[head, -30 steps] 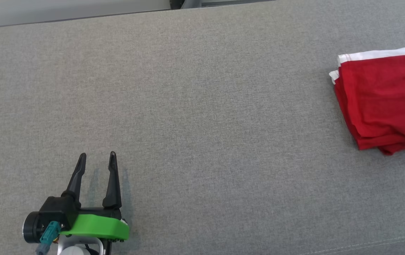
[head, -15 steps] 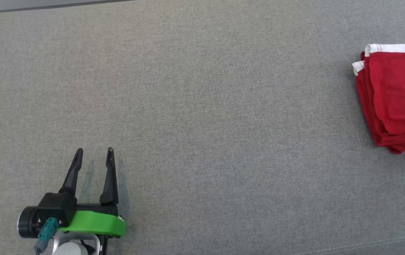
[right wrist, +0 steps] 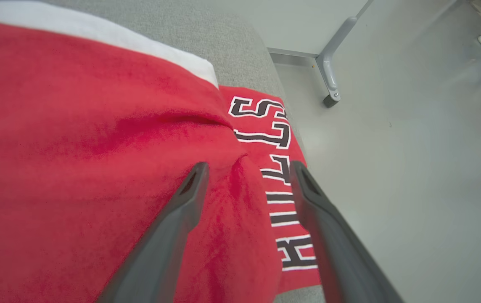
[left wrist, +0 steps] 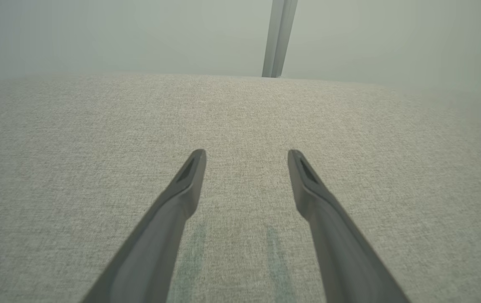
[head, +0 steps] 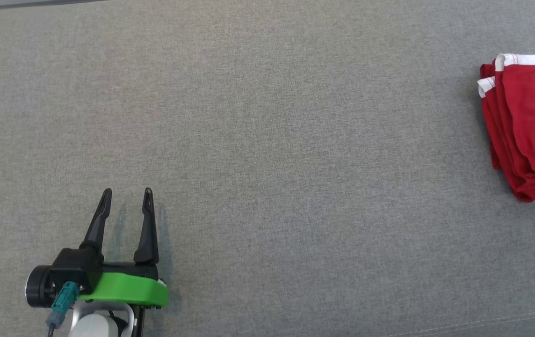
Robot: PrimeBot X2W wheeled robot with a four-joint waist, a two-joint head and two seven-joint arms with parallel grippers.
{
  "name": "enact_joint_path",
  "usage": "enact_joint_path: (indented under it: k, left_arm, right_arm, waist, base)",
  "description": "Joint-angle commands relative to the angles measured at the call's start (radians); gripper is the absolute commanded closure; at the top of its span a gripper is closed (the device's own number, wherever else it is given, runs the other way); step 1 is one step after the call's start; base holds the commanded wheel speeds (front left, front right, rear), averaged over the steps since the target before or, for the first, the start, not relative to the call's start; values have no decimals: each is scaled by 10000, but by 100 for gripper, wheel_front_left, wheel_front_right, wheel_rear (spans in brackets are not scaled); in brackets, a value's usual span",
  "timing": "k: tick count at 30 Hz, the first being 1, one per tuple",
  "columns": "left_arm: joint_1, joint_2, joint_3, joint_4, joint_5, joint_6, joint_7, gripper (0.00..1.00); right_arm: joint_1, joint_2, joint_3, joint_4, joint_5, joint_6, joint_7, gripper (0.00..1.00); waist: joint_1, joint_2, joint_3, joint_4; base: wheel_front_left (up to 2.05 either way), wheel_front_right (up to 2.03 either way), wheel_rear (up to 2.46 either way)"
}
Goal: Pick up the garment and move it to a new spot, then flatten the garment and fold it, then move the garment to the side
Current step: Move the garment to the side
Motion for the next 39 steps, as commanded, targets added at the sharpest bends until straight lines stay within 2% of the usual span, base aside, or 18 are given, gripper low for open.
enact_joint_path:
  k: [1,5,10,16,22,24,33,39]
  left_arm:
    - [3,23,18,14,-47,59,-25,0]
    - [140,23,49,-28,-198,139,-25,0]
    - [352,23,143,14,-364,183,-25,0]
    - [623,23,369,101,-526,208,-27,0]
    - [896,23,605,267,-691,268,-25,0]
    - [1002,23,707,305,-819,327,-25,0]
    - [1211,23,539,640,-695,156,-25,0]
    - [1221,23,372,985,-605,14,-25,0]
  right_arm:
    - [-238,-55,-127,-27,-248,-9,-420,0]
    - [-121,249,-455,-373,-328,-9,-1433,0]
    - [528,584,-662,-1530,-222,-9,-2495,0]
    - [1885,1233,-1157,-3329,-217,-9,-2946,0]
    - [4300,2602,-1954,-5604,-602,-9,-3186,0]
    - [5361,3413,-2033,-6295,-816,-9,-3273,0]
    - [6861,5163,-2534,-6710,-2362,-10,-3336,0]
    - [7221,5491,-2366,-6909,-3169,-10,-3342,0]
  waist:
    - [-1,-1,-62,-11]
    - [-1,-1,-319,-14]
    - [-1,-1,-787,-28]
    - [-1,-1,-1372,-32]
    - [-1,-1,-2070,107]
    - [-1,-1,-2343,192]
    - [-1,-1,-2832,441]
    - [-1,-1,-2975,555]
  base:
    - [0,0,0]
    - [0,0,0]
    - [0,0,0]
    - [0,0,0]
    - [0,0,0]
    - [0,0,0]
    - [0,0,0]
    - [0,0,0]
